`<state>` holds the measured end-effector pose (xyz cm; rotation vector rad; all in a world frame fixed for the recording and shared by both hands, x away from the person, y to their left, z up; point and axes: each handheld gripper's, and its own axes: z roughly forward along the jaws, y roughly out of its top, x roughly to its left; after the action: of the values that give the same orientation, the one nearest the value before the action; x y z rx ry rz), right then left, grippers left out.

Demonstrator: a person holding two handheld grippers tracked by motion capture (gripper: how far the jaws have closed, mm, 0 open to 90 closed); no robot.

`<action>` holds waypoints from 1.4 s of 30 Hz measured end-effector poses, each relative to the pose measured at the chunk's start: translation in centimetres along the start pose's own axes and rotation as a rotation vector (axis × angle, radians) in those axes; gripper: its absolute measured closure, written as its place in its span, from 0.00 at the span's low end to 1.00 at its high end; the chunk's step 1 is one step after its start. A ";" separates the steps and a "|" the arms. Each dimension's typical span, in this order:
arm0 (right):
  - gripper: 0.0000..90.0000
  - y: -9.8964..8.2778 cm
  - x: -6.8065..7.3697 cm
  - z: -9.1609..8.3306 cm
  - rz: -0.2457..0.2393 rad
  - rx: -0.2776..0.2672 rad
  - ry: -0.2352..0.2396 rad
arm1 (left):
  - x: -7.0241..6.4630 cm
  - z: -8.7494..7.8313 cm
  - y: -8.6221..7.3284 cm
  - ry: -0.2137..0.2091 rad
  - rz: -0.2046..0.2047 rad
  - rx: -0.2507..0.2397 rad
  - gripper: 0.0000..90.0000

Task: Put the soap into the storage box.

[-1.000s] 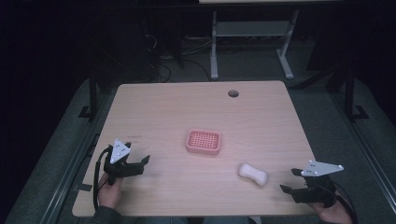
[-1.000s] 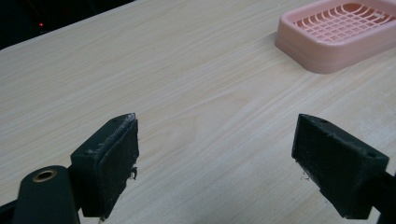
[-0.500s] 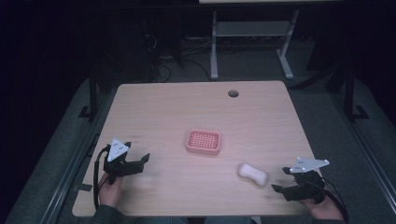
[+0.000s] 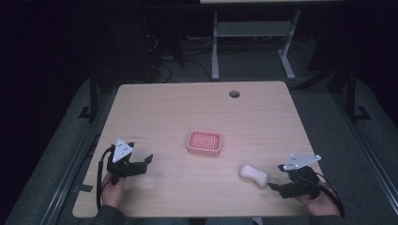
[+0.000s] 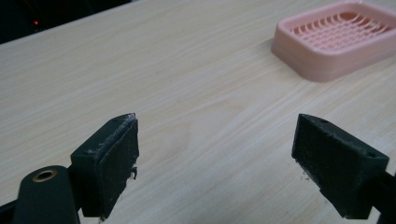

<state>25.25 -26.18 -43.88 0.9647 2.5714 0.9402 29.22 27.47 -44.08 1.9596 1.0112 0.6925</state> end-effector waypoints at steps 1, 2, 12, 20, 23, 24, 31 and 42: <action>0.26 0.0 0.0 0.0 0.000 0.000 0.000 | 0.0 0.0 0.0 0.000 0.000 0.000 0.16; 0.26 0.6 0.0 0.1 -0.020 0.009 0.001 | 0.1 0.0 0.0 -0.008 -0.006 0.002 0.16; 0.26 3.6 0.8 1.4 -0.090 0.042 0.022 | 0.1 0.3 0.0 0.001 -0.010 0.009 0.16; 0.32 4.5 1.5 3.0 -0.121 0.074 0.032 | 0.3 0.1 0.0 -0.001 -0.020 0.000 0.16; 0.33 4.6 1.6 3.3 -0.125 0.078 0.033 | 0.3 0.1 0.0 -0.002 -0.019 -0.001 0.16; 0.35 4.7 1.7 3.6 -0.130 0.081 0.034 | 0.3 0.1 0.0 -0.002 -0.018 0.000 0.16; 0.40 4.8 1.9 4.5 -0.158 0.120 0.029 | 0.3 0.2 0.0 -0.004 -0.028 -0.002 0.16; 0.48 5.0 1.8 5.3 -0.174 0.143 0.046 | 0.3 0.0 0.1 -0.003 -0.025 -0.016 0.16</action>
<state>28.62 -19.55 -44.71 0.7459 2.7392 0.7493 29.46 27.66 -43.96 1.9303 1.0241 0.6818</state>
